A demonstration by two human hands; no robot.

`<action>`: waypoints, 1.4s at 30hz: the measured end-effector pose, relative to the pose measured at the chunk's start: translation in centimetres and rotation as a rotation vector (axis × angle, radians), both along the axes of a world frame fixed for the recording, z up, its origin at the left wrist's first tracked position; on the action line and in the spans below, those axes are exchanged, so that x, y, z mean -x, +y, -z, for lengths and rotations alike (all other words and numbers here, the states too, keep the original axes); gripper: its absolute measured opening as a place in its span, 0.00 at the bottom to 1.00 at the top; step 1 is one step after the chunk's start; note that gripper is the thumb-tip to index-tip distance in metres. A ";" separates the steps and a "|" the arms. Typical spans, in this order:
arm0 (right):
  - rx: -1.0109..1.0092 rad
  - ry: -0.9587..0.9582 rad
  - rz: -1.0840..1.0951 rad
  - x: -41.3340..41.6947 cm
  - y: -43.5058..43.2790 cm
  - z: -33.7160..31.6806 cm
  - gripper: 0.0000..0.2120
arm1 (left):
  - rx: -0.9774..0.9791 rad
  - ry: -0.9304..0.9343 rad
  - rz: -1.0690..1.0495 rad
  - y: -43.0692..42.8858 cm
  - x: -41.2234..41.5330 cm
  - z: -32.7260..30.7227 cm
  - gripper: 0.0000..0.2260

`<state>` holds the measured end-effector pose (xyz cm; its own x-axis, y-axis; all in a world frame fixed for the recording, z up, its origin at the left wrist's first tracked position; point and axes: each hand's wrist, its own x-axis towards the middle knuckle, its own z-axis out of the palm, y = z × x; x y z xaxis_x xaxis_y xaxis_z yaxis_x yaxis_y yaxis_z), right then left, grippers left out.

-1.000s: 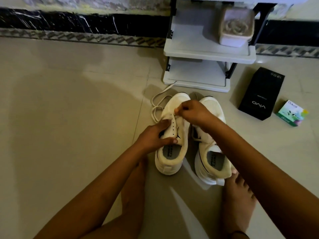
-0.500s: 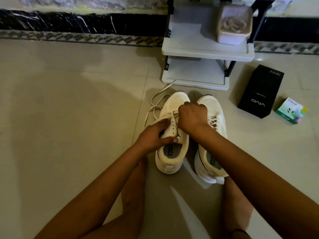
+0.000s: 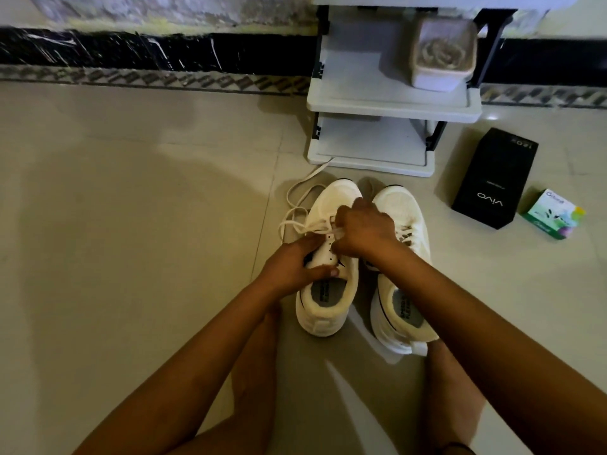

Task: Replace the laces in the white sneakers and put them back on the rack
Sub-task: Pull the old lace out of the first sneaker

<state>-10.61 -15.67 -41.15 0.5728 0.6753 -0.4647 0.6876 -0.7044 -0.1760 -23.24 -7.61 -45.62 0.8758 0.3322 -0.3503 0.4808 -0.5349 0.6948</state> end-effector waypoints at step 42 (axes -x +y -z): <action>-0.267 0.393 0.213 -1.9 -1.8 -1.0 0.35 | -0.070 0.077 0.016 0.2 -0.1 -0.5 0.35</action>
